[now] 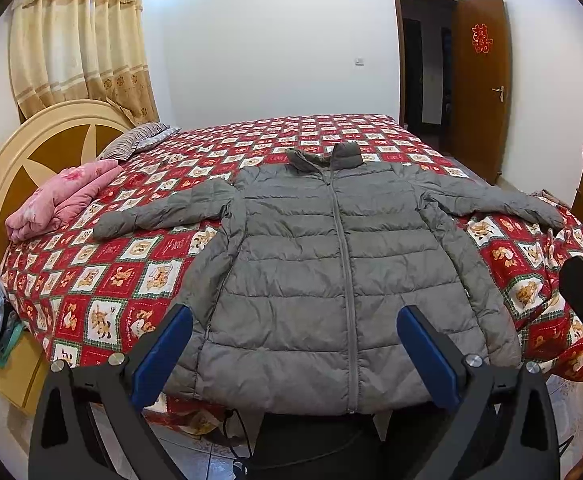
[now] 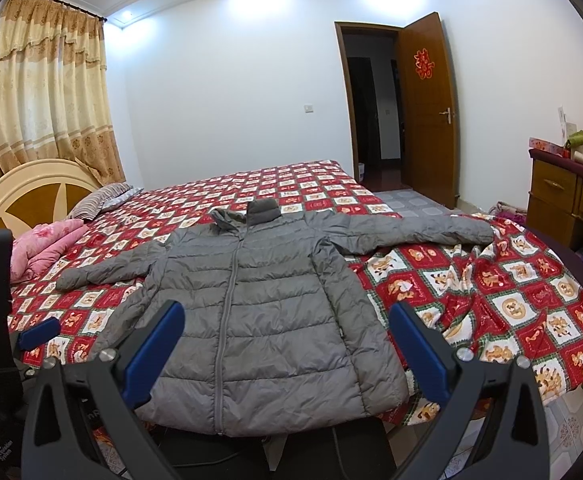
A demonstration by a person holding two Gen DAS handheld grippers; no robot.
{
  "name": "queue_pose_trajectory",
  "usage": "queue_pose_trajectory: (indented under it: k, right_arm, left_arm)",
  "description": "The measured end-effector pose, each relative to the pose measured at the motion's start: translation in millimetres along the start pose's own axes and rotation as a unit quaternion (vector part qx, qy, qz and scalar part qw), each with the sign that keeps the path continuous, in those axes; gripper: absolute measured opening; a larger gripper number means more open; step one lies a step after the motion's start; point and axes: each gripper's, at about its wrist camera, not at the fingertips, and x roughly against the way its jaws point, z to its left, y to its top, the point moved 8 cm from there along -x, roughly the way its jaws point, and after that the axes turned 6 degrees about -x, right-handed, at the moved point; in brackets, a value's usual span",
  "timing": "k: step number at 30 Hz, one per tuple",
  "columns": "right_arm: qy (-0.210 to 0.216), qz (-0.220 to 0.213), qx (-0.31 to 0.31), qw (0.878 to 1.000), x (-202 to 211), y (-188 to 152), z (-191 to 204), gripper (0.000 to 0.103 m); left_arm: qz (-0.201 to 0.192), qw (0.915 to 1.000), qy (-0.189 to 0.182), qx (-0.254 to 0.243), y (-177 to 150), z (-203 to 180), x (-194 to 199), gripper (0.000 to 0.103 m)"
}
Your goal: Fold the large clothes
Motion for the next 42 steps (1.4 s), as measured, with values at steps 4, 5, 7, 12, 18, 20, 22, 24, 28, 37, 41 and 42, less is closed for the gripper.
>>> queue_pose_trajectory:
  k: [4, 5, 7, 12, 18, 20, 22, 24, 28, 37, 41, 42]
  right_arm:
    - [0.0, 0.001, -0.001, 1.0, 0.5, -3.4, 1.6, 0.103]
    - [0.0, 0.001, 0.0, 1.0, 0.1, -3.0, 1.2, 0.103]
    - [0.0, 0.001, 0.0, 1.0, 0.1, -3.3, 1.4, 0.103]
    - [0.001, 0.001, 0.0, 1.0, -0.1, -4.1, 2.0, 0.103]
    - [0.001, 0.004, -0.001, 1.0, -0.4, -5.5, 2.9, 0.103]
    - [0.001, 0.007, -0.002, 1.0, -1.6, -9.3, 5.2, 0.103]
    - [0.001, 0.009, -0.003, 1.0, -2.3, -11.2, 6.1, 0.103]
    - [0.002, 0.01, -0.004, 1.0, -2.6, -11.1, 5.4, 0.103]
    - [0.002, 0.011, -0.004, 1.0, -3.1, -10.4, 3.9, 0.103]
    - [0.003, 0.026, -0.017, 1.0, -8.5, -17.4, 0.1, 0.103]
    - [0.003, 0.035, -0.023, 0.999, -14.9, -11.9, -6.8, 0.103]
    - [0.003, 0.036, -0.024, 0.999, -16.9, -10.1, -8.5, 0.103]
  left_arm:
    - [0.001, 1.0, 0.0, 0.0, -2.1, 4.0, 3.4, 0.102]
    - [0.001, 1.0, 0.0, 0.0, -2.8, 5.3, 4.5, 0.102]
    - [0.0, 1.0, 0.0, 0.0, -0.7, 0.3, 0.7, 0.102]
    - [0.001, 1.0, 0.001, -0.001, 0.0, -0.4, 0.1, 0.102]
    - [0.005, 1.0, 0.0, -0.001, -3.6, -1.3, -0.4, 0.102]
    - [0.006, 1.0, 0.0, -0.002, -5.0, -0.6, -0.1, 0.102]
    - [0.006, 1.0, 0.0, -0.002, -4.0, -2.1, -0.9, 0.102]
    - [0.007, 1.0, 0.0, -0.002, -4.1, -2.3, -1.1, 0.102]
    - [0.013, 0.9999, -0.001, -0.002, -4.0, -5.2, -5.5, 0.102]
    - [0.024, 0.9997, 0.0, -0.003, -2.7, -7.2, -13.5, 0.102]
    - [0.03, 0.9996, 0.002, -0.001, -0.8, -5.8, -19.1, 0.102]
    - [0.031, 0.9995, 0.003, 0.0, -0.2, -5.9, -20.8, 0.102]
